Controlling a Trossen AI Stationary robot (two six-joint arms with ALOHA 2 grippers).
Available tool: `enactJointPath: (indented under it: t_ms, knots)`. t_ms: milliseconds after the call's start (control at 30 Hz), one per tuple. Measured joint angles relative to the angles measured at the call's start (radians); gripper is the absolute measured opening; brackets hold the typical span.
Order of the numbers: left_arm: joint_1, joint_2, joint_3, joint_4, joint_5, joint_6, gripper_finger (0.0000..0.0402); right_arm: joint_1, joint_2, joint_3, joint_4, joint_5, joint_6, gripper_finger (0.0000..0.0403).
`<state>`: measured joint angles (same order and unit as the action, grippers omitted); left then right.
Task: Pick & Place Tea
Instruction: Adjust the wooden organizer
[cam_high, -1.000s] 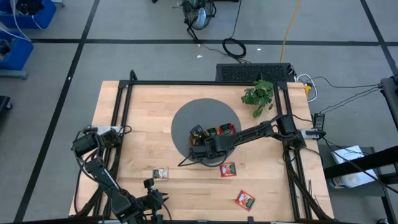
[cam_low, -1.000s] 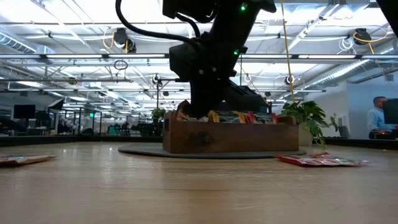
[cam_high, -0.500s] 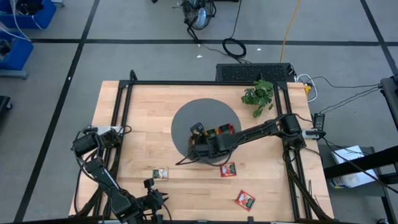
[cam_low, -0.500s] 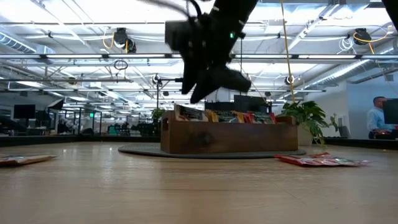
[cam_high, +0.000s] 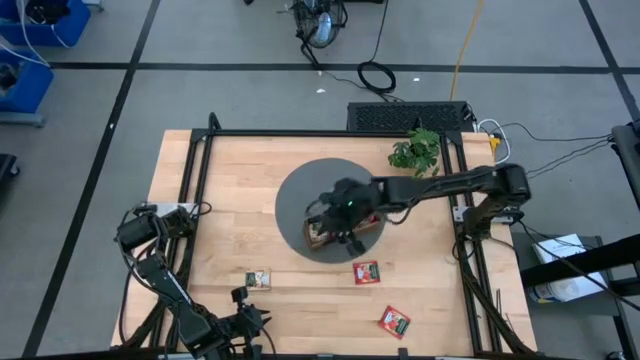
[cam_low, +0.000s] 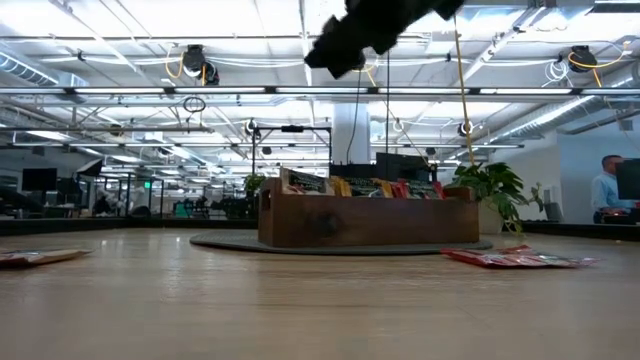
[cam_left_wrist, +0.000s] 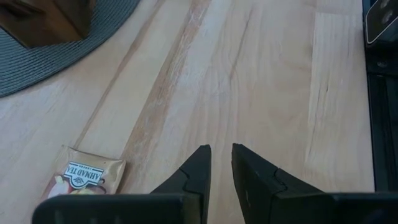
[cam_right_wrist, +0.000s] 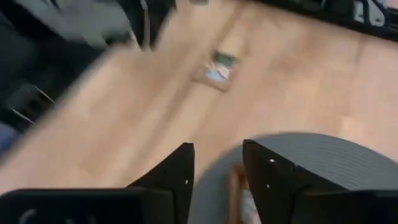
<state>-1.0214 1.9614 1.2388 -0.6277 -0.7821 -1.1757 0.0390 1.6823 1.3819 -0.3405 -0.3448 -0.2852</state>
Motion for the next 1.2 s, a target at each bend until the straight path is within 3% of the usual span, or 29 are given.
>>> enactJointPath:
  t_ms: [67, 133, 267, 333, 500, 633, 767, 933, 1100, 1200]
  knots:
    - [0.0, 0.0, 0.0, 0.0, -0.008, 0.003, 0.0072, -0.032, -0.052, -0.099, 0.108, -0.075, 0.052, 0.0114]
    - [0.003, 0.0, 0.0, 0.0, -0.037, 0.015, 0.0072, -0.052, -0.109, -0.191, 0.167, -0.083, 0.06, 0.0093]
    - [0.039, 0.0, 0.0, 0.0, -0.186, 0.034, 0.0072, -0.059, -0.245, -0.351, 0.168, 0.02, 0.041, 0.0021]
    - [0.083, 0.0, 0.0, 0.004, -0.203, 0.055, 0.0072, -0.054, -0.323, -0.423, 0.188, 0.084, 0.079, 0.0008]
    - [0.236, 0.0, 0.0, 0.097, -0.083, 0.181, 0.0072, -0.012, -0.502, -0.621, 0.246, 0.219, 0.214, 0.0002]
    - [0.341, 0.001, 0.0, 0.3, 0.07, 0.447, 0.0072, 0.032, -0.614, -0.764, 0.269, 0.416, 0.311, 0.0001]
    - [0.406, 0.001, 0.0, 0.47, 0.12, 0.664, 0.0072, 0.079, -0.701, -0.878, 0.261, 0.561, 0.425, 0.0001]
    - [0.534, 0.001, 0.0, 0.406, 0.176, 0.632, 0.0072, 0.114, -0.754, -0.977, 0.261, 0.767, 0.545, 0.0001]
    - [0.585, 0.009, 0.0, 0.378, 0.283, 0.608, 0.0072, 0.121, -0.759, -1.029, 0.261, 0.799, 0.611, 0.0]
    - [0.588, 0.013, 0.0, 0.359, 0.294, 0.612, 0.0072, 0.12, -0.759, -1.048, 0.264, 0.847, 0.64, 0.0]
